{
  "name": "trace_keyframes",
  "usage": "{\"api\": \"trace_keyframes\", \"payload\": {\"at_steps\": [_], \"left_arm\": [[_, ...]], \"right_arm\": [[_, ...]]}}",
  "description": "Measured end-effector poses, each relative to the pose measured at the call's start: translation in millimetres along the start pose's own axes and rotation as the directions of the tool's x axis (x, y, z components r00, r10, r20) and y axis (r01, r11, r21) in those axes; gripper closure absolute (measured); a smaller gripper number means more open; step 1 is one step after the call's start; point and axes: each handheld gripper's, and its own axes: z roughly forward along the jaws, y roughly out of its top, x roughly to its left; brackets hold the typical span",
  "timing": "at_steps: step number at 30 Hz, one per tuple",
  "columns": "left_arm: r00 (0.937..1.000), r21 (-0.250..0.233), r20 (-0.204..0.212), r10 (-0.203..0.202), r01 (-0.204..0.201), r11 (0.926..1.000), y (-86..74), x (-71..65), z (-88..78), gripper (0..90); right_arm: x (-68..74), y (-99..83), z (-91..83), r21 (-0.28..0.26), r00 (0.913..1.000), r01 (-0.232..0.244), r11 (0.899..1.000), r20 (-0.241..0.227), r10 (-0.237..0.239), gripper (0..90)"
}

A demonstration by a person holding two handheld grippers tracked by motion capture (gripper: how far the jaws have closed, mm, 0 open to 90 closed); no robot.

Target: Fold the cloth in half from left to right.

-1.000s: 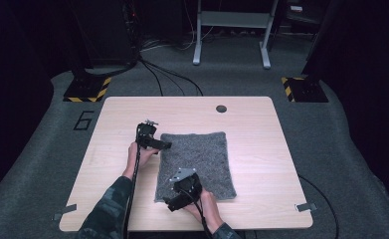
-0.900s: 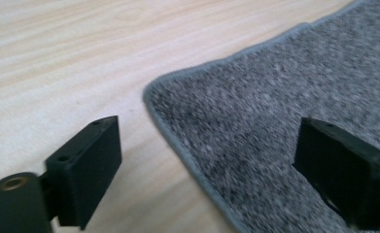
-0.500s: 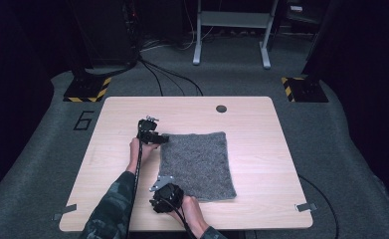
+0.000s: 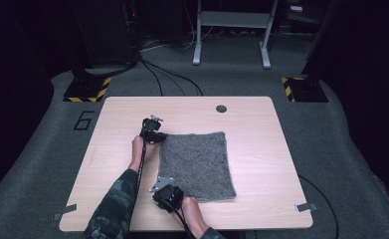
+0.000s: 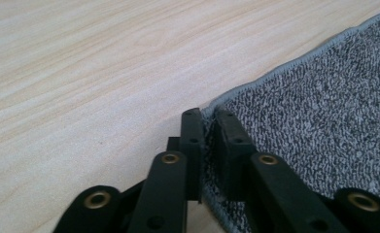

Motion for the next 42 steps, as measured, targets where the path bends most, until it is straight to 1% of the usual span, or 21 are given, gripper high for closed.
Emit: {"api": "trace_keyframes", "payload": {"at_steps": [4, 6, 7, 9, 10, 13, 16, 17, 18, 19, 20, 21, 22, 24, 29, 33, 34, 36, 38, 40, 42], "left_arm": [[0.9999, 0.007, -0.007, 0.012, -0.012, 0.9999, 1.2, -2.1, 0.2, 86.6], [0.9999, 0.006, -0.011, 0.012, -0.012, 0.9999, 1.6, -3.1, 0.4, 86.8], [0.9999, 0.002, -0.011, 0.011, -0.011, 0.9999, 2.0, -3.9, 0.3, 86.8], [0.9999, -0.001, -0.013, 0.011, -0.011, 0.9999, 3.1, -4.4, -0.4, 86.9], [0.9999, 0.001, -0.011, 0.009, -0.009, 1.0000, 4.2, -4.4, -1.6, 87.0], [0.9998, -0.007, -0.016, 0.014, -0.014, 0.9999, 8.2, -7.2, -4.1, 87.1], [0.9994, -0.005, -0.018, 0.030, -0.030, 0.9995, 13.6, -9.5, -8.2, 87.2], [0.9996, -0.006, -0.015, 0.023, -0.023, 0.9997, 15.5, -10.5, -9.4, 87.2], [0.9995, -0.006, -0.016, 0.026, -0.026, 0.9996, 17.3, -11.1, -11.0, 87.3], [0.9992, -0.008, -0.022, 0.034, -0.034, 0.9994, 19.2, -11.4, -12.9, 87.2], [0.9992, -0.009, -0.017, 0.036, -0.036, 0.9993, 21.1, -11.6, -14.9, 87.2], [0.9991, -0.012, -0.018, 0.037, -0.038, 0.9992, 22.8, -12.1, -16.8, 87.3], [0.9986, -0.018, -0.027, 0.045, -0.045, 0.9988, 24.2, -12.9, -18.3, 87.2], [0.9976, -0.006, -0.034, 0.061, -0.061, 0.9981, 27.0, -13.9, -21.7, 87.3], [0.9968, -0.006, -0.040, 0.070, -0.070, 0.9975, 37.6, -11.5, -32.7, 87.2], [0.9950, -0.002, -0.053, 0.085, -0.085, 0.9964, 45.8, -10.5, -42.3, 87.2], [0.9949, 0.003, -0.053, 0.086, -0.086, 0.9963, 47.5, -10.4, -44.4, 87.2], [0.9909, 0.019, -0.076, 0.111, -0.110, 0.9938, 51.2, -10.7, -49.3, 87.2], [0.9899, 0.027, -0.083, 0.115, -0.113, 0.9932, 54.4, -9.6, -54.8, 87.2], [0.9895, 0.036, -0.092, 0.112, -0.109, 0.9934, 57.1, -6.9, -60.1, 87.2], [0.9869, 0.045, -0.107, 0.121, -0.116, 0.9922, 60.6, -4.5, -66.0, 87.2]], "right_arm": [[-0.3, -0.8, -1.5, -0.005, 0.9998, -0.017, 1.000, -0.006, 0.017, 86.6], [-0.8, -1.2, -3.6, -0.014, 0.9999, -0.017, 1.000, -0.004, 0.017, 86.7], [-1.7, -1.2, -4.8, -0.016, 1.0000, -0.007, 1.000, -0.006, 0.007, 86.7], [-1.9, -0.6, -7.7, -0.022, 0.9999, -0.013, 1.000, -0.005, 0.013, 86.7], [-1.7, -0.4, -8.7, -0.034, 0.9997, -0.023, 0.999, -0.001, 0.023, 86.8], [-3.7, 0.9, -13.2, -0.050, 0.9997, -0.023, 0.998, -0.010, 0.023, 86.8], [-4.6, 3.4, -17.9, -0.069, 0.9997, -0.021, 0.997, -0.012, 0.020, 86.8], [-4.3, 3.9, -18.8, -0.077, 0.9997, -0.025, 0.997, -0.006, 0.024, 86.8], [-3.4, 4.6, -19.9, -0.084, 0.9991, -0.041, 0.996, -0.007, 0.041, 86.7], [-4.3, 4.8, -21.8, -0.081, 0.9995, -0.031, 0.996, -0.009, 0.030, 86.8], [-3.9, 5.4, -22.9, -0.090, 0.9990, -0.045, 0.995, -0.006, 0.044, 86.8], [-5.4, 5.4, -24.2, -0.096, 0.9994, -0.033, 0.995, -0.010, 0.032, 86.8], [-5.0, 6.1, -25.3, -0.103, 0.9990, -0.045, 0.994, -0.008, 0.045, 86.8], [-5.6, 6.4, -29.0, -0.114, 0.9995, -0.032, 0.993, -0.006, 0.032, 86.8], [-5.3, 9.9, -36.3, -0.150, 0.9984, -0.056, 0.987, -0.005, 0.055, 86.9], [-3.7, 15.4, -42.7, -0.184, 0.9987, -0.050, 0.982, -0.005, 0.050, 86.9], [-3.8, 17.2, -44.6, -0.195, 0.9992, -0.039, 0.980, -0.004, 0.039, 86.9], [-2.5, 20.6, -48.1, -0.209, 0.9990, -0.044, 0.977, -0.006, 0.043, 87.0], [-2.3, 25.9, -51.7, -0.229, 0.9993, -0.038, 0.973, -0.003, 0.038, 87.0], [-1.8, 30.0, -53.7, -0.247, 0.9987, -0.051, 0.968, -0.012, 0.050, 87.0], [-0.5, 32.6, -55.5, -0.267, 0.9985, -0.054, 0.962, -0.012, 0.053, 87.0]]}}
